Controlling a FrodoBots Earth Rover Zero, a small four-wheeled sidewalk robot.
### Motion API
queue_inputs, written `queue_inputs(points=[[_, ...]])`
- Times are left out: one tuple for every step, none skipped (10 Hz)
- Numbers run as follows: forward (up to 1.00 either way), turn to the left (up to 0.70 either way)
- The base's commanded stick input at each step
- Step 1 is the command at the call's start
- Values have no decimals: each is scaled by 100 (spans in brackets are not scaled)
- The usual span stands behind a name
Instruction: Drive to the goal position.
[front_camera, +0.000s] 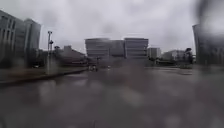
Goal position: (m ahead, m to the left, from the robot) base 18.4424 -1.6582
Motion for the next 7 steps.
queue_inputs(points=[[100, 0], [100, -16], [100, -27], [100, -27], [100, 0], [100, 0], [100, 0]])
